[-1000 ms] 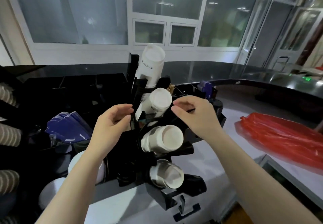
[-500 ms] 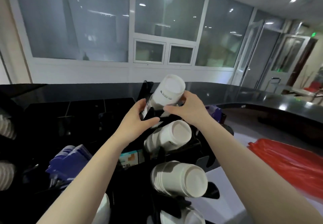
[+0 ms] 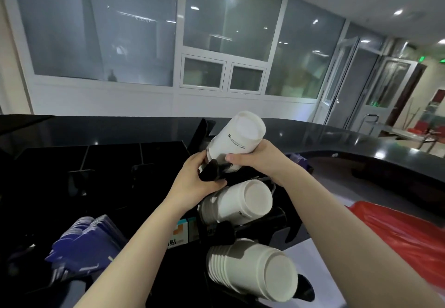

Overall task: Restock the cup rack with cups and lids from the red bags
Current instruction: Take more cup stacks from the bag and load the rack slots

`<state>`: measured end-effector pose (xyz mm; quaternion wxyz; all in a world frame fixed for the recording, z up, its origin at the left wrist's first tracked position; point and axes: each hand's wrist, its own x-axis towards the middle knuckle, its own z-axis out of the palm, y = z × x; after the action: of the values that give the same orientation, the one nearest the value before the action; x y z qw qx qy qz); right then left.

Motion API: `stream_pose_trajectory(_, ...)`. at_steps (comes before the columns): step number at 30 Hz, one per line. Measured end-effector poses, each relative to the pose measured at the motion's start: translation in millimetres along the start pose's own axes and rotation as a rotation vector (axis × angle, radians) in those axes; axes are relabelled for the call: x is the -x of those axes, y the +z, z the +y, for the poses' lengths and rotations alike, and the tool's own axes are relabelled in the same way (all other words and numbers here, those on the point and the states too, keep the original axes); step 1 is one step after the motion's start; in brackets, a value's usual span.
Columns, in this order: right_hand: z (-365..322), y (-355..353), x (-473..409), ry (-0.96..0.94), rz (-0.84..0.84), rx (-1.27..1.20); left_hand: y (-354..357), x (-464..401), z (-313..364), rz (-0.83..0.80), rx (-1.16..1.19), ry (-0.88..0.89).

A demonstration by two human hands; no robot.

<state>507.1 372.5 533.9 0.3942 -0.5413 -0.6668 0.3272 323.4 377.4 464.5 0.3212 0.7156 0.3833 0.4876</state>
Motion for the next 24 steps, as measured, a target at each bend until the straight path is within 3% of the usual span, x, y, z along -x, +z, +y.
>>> stream_pose_trajectory(12,-3,-1,11,-0.081,-0.004,-0.216,-5,2,2,-0.129,0.154,0.003)
stream_pose_trajectory(19,-19,-6,22,-0.150,0.139,-0.130,-17,7,22,-0.176,0.196,0.007)
stream_pose_trajectory(24,-37,-10,44,-0.266,0.202,-0.077,-11,21,55,-0.113,0.143,0.161)
